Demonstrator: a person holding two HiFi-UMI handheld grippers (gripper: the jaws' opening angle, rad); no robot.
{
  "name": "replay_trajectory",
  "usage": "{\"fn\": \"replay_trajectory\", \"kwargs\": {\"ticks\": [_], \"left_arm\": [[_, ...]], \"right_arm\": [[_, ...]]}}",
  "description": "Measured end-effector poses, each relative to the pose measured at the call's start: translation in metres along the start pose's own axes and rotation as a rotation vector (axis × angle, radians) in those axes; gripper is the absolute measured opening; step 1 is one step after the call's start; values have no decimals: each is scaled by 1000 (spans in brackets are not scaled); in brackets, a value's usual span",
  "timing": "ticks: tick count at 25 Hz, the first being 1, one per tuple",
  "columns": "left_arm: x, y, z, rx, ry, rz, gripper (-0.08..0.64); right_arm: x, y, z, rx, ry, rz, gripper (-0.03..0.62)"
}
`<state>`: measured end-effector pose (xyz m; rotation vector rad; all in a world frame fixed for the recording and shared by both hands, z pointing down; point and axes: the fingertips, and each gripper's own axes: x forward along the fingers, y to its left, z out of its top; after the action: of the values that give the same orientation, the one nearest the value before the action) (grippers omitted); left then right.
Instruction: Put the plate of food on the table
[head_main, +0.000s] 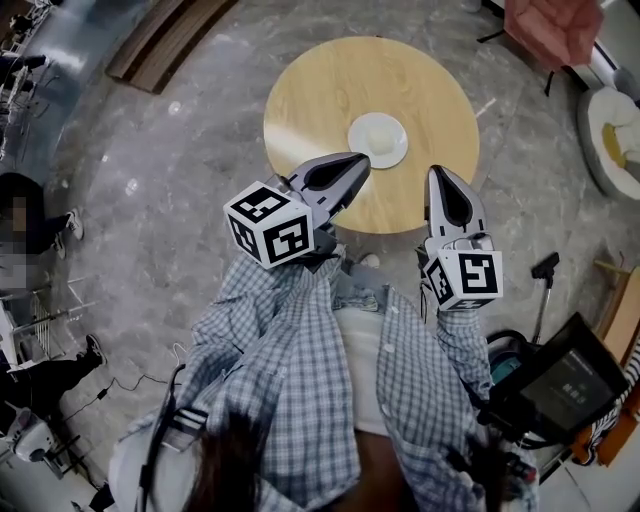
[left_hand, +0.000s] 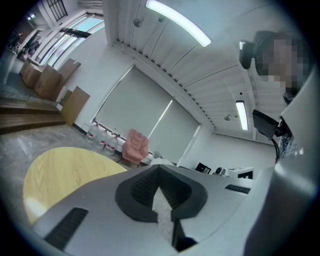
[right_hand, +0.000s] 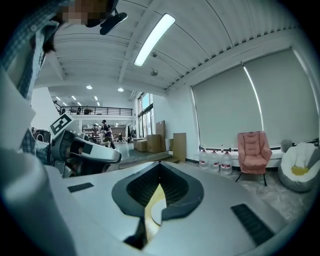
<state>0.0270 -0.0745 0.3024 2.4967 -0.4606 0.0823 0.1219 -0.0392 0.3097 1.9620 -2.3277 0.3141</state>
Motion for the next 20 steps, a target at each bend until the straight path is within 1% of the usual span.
{"fn": "replay_trajectory", "kwargs": {"ticks": [6,15,20], "left_arm": [[-1,-4,5,-3,-6,-23,8],[4,1,2,-18,8,-30,8],[4,1,2,-15,10,-29,8]], "right_arm": [[2,6,9,-9,-11,5,6],[7,5,3,-6,14,-1,6],[7,4,3,-8,11,-5,6]]}}
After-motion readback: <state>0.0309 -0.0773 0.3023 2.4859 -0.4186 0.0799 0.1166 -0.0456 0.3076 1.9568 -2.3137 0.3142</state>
